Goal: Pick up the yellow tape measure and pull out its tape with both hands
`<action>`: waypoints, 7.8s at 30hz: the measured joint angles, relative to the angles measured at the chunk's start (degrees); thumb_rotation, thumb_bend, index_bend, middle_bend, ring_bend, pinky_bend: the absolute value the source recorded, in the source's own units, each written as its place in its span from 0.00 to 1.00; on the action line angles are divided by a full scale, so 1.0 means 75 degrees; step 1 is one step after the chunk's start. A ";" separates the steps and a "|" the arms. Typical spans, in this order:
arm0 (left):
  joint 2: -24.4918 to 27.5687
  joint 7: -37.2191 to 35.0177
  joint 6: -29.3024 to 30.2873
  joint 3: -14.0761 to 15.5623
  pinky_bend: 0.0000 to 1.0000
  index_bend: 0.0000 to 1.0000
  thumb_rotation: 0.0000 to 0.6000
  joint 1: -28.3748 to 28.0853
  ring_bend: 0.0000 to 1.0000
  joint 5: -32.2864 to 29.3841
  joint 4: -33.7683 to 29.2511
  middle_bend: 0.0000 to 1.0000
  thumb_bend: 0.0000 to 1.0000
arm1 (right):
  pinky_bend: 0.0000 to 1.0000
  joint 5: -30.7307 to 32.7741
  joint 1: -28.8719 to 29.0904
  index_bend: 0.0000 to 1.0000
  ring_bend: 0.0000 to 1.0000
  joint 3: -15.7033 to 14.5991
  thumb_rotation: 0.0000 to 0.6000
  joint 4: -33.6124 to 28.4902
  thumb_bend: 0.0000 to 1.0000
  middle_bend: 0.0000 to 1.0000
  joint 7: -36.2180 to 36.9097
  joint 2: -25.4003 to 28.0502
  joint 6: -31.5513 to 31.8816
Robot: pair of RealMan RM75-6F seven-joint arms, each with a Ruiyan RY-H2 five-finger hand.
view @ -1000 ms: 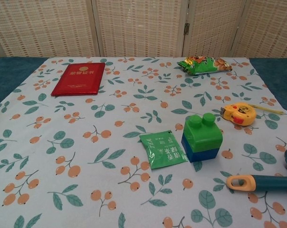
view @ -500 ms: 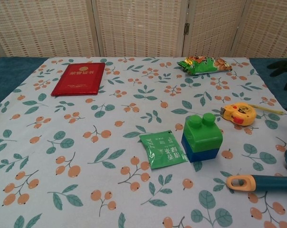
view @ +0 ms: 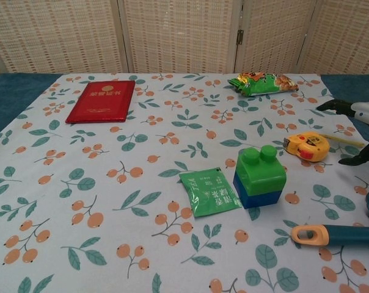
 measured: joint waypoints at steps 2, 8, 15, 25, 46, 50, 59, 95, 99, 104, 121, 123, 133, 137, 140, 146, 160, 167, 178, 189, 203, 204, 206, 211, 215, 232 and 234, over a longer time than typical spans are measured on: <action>-0.0017 -0.0004 -0.0020 -0.0008 0.00 0.28 1.00 -0.0005 0.10 -0.0013 0.0016 0.18 0.34 | 0.08 0.0062 0.0098 0.00 0.08 0.0025 1.00 0.0298 0.23 0.00 -0.0034 -0.0190 -0.0112; -0.0015 -0.0029 -0.0036 -0.0026 0.00 0.28 1.00 0.0016 0.10 -0.0066 0.0043 0.18 0.34 | 0.08 0.0128 0.0362 0.00 0.08 0.0093 1.00 0.1160 0.23 0.00 0.0013 -0.0770 -0.0288; 0.0002 -0.0022 -0.0048 -0.0039 0.00 0.28 1.00 0.0033 0.10 -0.0091 0.0041 0.18 0.34 | 0.08 0.0110 0.0633 0.00 0.09 0.0207 1.00 0.1886 0.23 0.00 0.0233 -0.1297 -0.0325; 0.0005 -0.0074 -0.0040 -0.0050 0.00 0.28 1.00 0.0066 0.10 -0.0098 0.0049 0.18 0.34 | 0.08 -0.0006 0.0946 0.00 0.12 0.0502 1.00 0.2187 0.22 0.00 0.0719 -0.1546 -0.0005; -0.0001 -0.0090 -0.0185 0.0008 0.00 0.28 1.00 0.0136 0.10 -0.0258 0.0079 0.16 0.34 | 0.11 0.1242 0.2293 0.00 0.17 0.1698 1.00 0.3802 0.22 0.06 -0.0377 -0.2287 -0.0794; 0.0031 -0.0109 -0.0153 0.0012 0.00 0.28 1.00 0.0178 0.10 -0.0271 0.0044 0.16 0.34 | 0.12 0.1415 0.2407 0.00 0.17 0.1770 1.00 0.3809 0.22 0.08 -0.0802 -0.2279 -0.0908; 0.0096 -0.0148 -0.0098 0.0047 0.00 0.27 1.00 0.0233 0.10 -0.0194 -0.0038 0.15 0.34 | 0.13 0.1521 0.2361 0.00 0.20 0.1771 1.00 0.3103 0.22 0.12 -0.1121 -0.1913 -0.0822; 0.0192 0.0108 -0.0145 0.0115 0.00 0.26 1.00 0.0381 0.09 -0.0412 -0.0248 0.15 0.34 | 0.06 0.4468 0.3974 0.12 0.14 0.0845 1.00 0.3675 0.49 0.21 -0.2853 -0.1673 -0.4460; 0.0198 0.0057 -0.0161 0.0109 0.00 0.26 1.00 0.0390 0.09 -0.0439 -0.0214 0.15 0.34 | 0.06 0.4367 0.3897 0.12 0.16 0.0781 1.00 0.3301 0.49 0.23 -0.2738 -0.1520 -0.4367; 0.0174 0.0014 -0.0232 0.0108 0.00 0.25 1.00 0.0351 0.09 -0.0392 -0.0165 0.15 0.34 | 0.07 0.4115 0.3636 0.12 0.17 0.0643 1.00 0.2175 0.49 0.24 -0.2576 -0.0977 -0.4065; 0.0167 -0.0013 -0.0280 0.0118 0.00 0.24 1.00 0.0309 0.09 -0.0293 -0.0197 0.15 0.34 | 0.09 0.3347 0.2720 0.10 0.17 -0.0079 1.00 -0.0342 0.28 0.13 -0.2452 0.0321 -0.2276; 0.0177 -0.0009 -0.0280 0.0119 0.00 0.24 1.00 0.0315 0.09 -0.0313 -0.0209 0.15 0.34 | 0.09 0.3310 0.2738 0.10 0.17 -0.0080 1.00 -0.0148 0.27 0.13 -0.2435 0.0201 -0.2260; 0.0202 0.0008 -0.0271 0.0123 0.00 0.24 1.00 0.0350 0.08 -0.0385 -0.0276 0.14 0.34 | 0.10 0.2383 0.2952 0.28 0.23 -0.0139 1.00 0.1124 0.24 0.21 -0.2113 -0.0602 -0.2328; 0.0224 -0.0002 -0.0236 0.0125 0.00 0.23 1.00 0.0378 0.08 -0.0388 -0.0292 0.13 0.34 | 0.11 0.1910 0.3019 0.30 0.24 -0.0135 1.00 0.1549 0.24 0.23 -0.1701 -0.0909 -0.2336; 0.0228 -0.0016 -0.0232 0.0133 0.00 0.23 1.00 0.0392 0.07 -0.0399 -0.0283 0.13 0.34 | 0.12 0.1618 0.3049 0.30 0.25 -0.0113 1.00 0.1755 0.24 0.24 -0.1391 -0.1051 -0.2339; 0.0238 -0.0049 -0.0247 0.0136 0.00 0.22 1.00 0.0399 0.07 -0.0408 -0.0270 0.13 0.34 | 0.12 0.1312 0.3084 0.30 0.26 -0.0074 1.00 0.1964 0.24 0.25 -0.1095 -0.1188 -0.2382; 0.0294 -0.0285 -0.0327 -0.0026 0.00 0.24 1.00 0.0212 0.08 -0.0239 -0.0282 0.13 0.34 | 0.18 0.1169 0.2942 0.56 0.41 0.0164 1.00 0.2102 0.41 0.48 -0.0428 -0.1392 -0.2255; 0.0293 -0.0709 -0.0736 -0.0460 0.00 0.25 1.00 -0.0456 0.10 0.0057 -0.0404 0.13 0.34 | 0.19 0.1149 0.2646 0.58 0.43 0.0483 1.00 0.0833 0.42 0.50 0.0215 -0.0858 -0.1784; -0.0545 -0.0443 -0.1575 -0.1354 0.00 0.23 1.00 -0.2032 0.10 0.0203 -0.0593 0.13 0.34 | 0.20 0.1604 0.2221 0.58 0.44 0.1271 1.00 -0.1608 0.42 0.50 0.1467 -0.0272 -0.1248; -0.1566 0.0505 -0.1861 -0.1833 0.00 0.17 1.00 -0.3137 0.10 0.0167 -0.0570 0.13 0.34 | 0.21 0.1492 0.2393 0.58 0.44 0.1869 1.00 -0.1863 0.42 0.50 0.2492 -0.0944 -0.0780; -0.2371 0.1969 -0.2132 -0.1817 0.00 0.10 1.00 -0.3983 0.08 -0.0158 0.0081 0.11 0.34 | 0.21 0.0501 0.2735 0.58 0.44 0.1903 1.00 -0.0963 0.42 0.50 0.3710 -0.1984 -0.0184; -0.2400 0.2022 -0.2142 -0.1800 0.00 0.09 1.00 -0.4017 0.08 -0.0161 0.0114 0.11 0.34 | 0.21 0.0462 0.2754 0.58 0.44 0.1903 1.00 -0.0907 0.42 0.50 0.3787 -0.2040 -0.0156; -0.2472 0.2140 -0.2162 -0.1759 0.00 0.09 1.00 -0.4098 0.08 -0.0162 0.0181 0.11 0.34 | 0.21 0.0376 0.2804 0.58 0.44 0.1898 1.00 -0.0788 0.42 0.50 0.3955 -0.2173 -0.0103; -0.2602 0.2146 -0.2199 -0.1743 0.00 0.08 1.00 -0.4248 0.07 -0.0258 0.0302 0.11 0.34 | 0.21 0.0255 0.2954 0.58 0.44 0.1882 1.00 -0.0473 0.42 0.50 0.4128 -0.2490 -0.0036; -0.2693 0.2136 -0.2226 -0.1750 0.00 0.08 1.00 -0.4357 0.07 -0.0310 0.0382 0.11 0.34 | 0.21 0.0255 0.3082 0.58 0.44 0.1919 1.00 -0.0365 0.42 0.50 0.4063 -0.2674 0.0006; -0.2937 0.2122 -0.2246 -0.1722 0.00 0.07 1.00 -0.4653 0.07 -0.0556 0.0497 0.10 0.34 | 0.21 0.0533 0.3320 0.58 0.44 0.2032 1.00 -0.0348 0.42 0.50 0.3479 -0.2946 -0.0033; -0.2959 0.2135 -0.2256 -0.1720 0.00 0.07 1.00 -0.4682 0.07 -0.0589 0.0513 0.10 0.34 | 0.21 0.0523 0.3330 0.58 0.44 0.2010 1.00 -0.0351 0.42 0.50 0.3456 -0.2958 -0.0044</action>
